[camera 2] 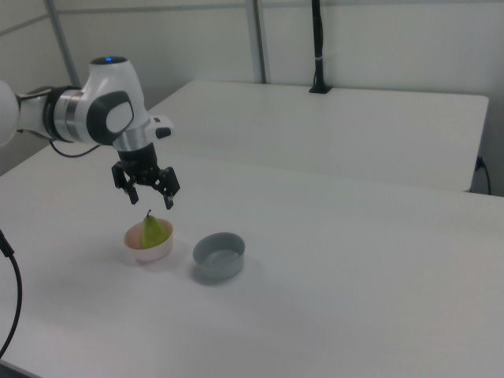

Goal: Place the pear in the bowl

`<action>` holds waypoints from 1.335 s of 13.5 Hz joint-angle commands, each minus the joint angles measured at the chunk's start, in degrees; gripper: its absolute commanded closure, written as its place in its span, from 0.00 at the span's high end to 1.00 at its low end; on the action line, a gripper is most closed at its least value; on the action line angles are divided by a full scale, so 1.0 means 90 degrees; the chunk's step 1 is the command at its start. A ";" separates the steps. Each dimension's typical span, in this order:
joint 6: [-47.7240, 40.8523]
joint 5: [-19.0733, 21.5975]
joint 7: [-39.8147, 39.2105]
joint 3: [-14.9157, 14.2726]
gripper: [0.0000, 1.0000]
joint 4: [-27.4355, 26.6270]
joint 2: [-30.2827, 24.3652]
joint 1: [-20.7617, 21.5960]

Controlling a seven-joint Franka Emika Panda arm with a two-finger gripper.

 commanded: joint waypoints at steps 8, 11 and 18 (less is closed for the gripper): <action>-0.2977 -0.0096 0.0118 0.0166 1.00 0.1522 -0.0993 -0.1320; -0.3396 -0.0106 0.0050 0.0146 1.00 0.1532 -0.1452 -0.1740; -0.2618 -0.0047 -0.0986 0.0059 1.00 0.1483 -0.1513 -0.1937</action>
